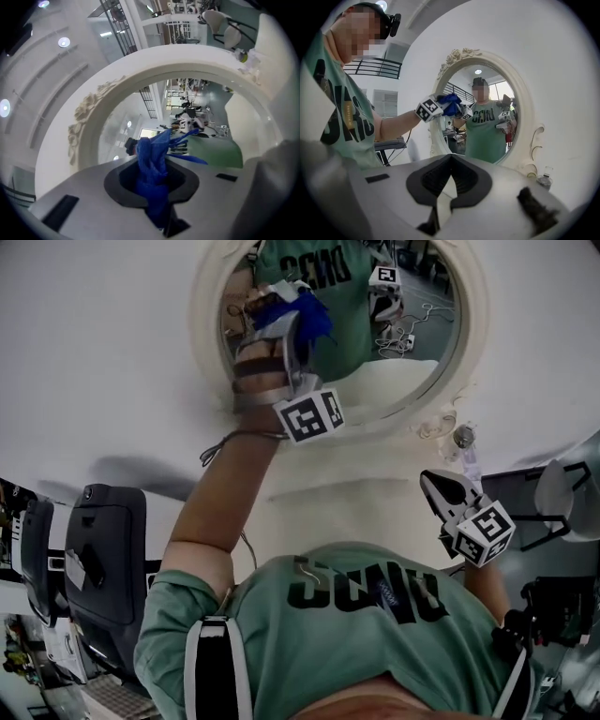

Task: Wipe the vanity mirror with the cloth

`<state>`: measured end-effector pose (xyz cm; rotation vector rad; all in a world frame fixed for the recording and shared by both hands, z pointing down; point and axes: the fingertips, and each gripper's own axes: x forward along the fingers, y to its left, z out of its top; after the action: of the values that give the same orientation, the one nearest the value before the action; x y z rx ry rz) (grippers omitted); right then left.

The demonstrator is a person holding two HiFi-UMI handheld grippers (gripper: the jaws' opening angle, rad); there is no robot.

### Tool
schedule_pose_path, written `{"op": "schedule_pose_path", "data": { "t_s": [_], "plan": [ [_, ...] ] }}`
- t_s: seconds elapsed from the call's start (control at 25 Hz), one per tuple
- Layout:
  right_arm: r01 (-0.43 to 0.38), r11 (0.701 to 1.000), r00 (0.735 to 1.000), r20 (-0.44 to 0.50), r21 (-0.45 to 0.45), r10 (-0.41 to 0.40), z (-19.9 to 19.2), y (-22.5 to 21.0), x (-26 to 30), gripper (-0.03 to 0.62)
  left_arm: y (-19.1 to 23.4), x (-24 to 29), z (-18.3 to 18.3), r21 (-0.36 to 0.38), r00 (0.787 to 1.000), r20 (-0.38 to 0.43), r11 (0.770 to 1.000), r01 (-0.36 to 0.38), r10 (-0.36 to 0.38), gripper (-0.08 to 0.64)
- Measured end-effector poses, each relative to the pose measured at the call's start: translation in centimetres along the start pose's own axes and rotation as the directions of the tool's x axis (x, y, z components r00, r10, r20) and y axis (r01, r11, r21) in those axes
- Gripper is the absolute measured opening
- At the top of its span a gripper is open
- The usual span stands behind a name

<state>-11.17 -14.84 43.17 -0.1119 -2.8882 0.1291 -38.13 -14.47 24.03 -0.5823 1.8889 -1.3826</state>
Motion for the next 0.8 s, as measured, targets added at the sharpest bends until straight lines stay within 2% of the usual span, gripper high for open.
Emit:
{"op": "schedule_pose_path", "data": {
  "t_s": [0.12, 0.24, 0.36, 0.44, 0.68, 0.76, 0.8],
  "plan": [
    [0.012, 1.0, 1.0, -0.015, 0.016, -0.011, -0.6, -0.3, -0.1, 0.005, -8.9, -1.9, 2.2, 0.048, 0.99, 0.051, 0.99, 0.131, -0.133, 0.061],
    [0.028, 0.999, 0.999, -0.022, 0.036, -0.027, -1.3, -0.9, -0.3, 0.005, -16.8, -3.8, 4.2, 0.127, 0.962, 0.093, 0.962, 0.243, -0.256, 0.063],
    [0.041, 0.998, 0.999, -0.034, 0.05, -0.04, -1.9, -1.4, -0.4, 0.005, -23.0, -5.4, 5.3, 0.204, 0.927, 0.106, 0.92, 0.334, -0.36, 0.072],
    [0.046, 0.997, 0.998, -0.038, 0.061, -0.043, -2.4, -1.8, -0.4, 0.005, -26.8, -6.4, 5.6, 0.258, 0.9, 0.103, 0.885, 0.388, -0.424, 0.074],
    [0.061, 0.995, 0.997, -0.042, 0.084, -0.057, -3.5, -2.8, -0.4, 0.005, -35.9, -8.9, 6.5, 0.39, 0.815, 0.122, 0.782, 0.485, -0.566, 0.074],
    [0.067, 0.994, 0.997, -0.045, 0.091, -0.063, -3.7, -2.9, -0.4, 0.005, -37.4, -9.4, 6.4, 0.408, 0.799, 0.11, 0.76, 0.506, -0.591, 0.071],
    [0.069, 0.993, 0.997, -0.044, 0.095, -0.065, -3.8, -3.0, -0.4, 0.005, -37.6, -9.4, 6.4, 0.406, 0.796, 0.109, 0.758, 0.511, -0.595, 0.071]
  ]
}}
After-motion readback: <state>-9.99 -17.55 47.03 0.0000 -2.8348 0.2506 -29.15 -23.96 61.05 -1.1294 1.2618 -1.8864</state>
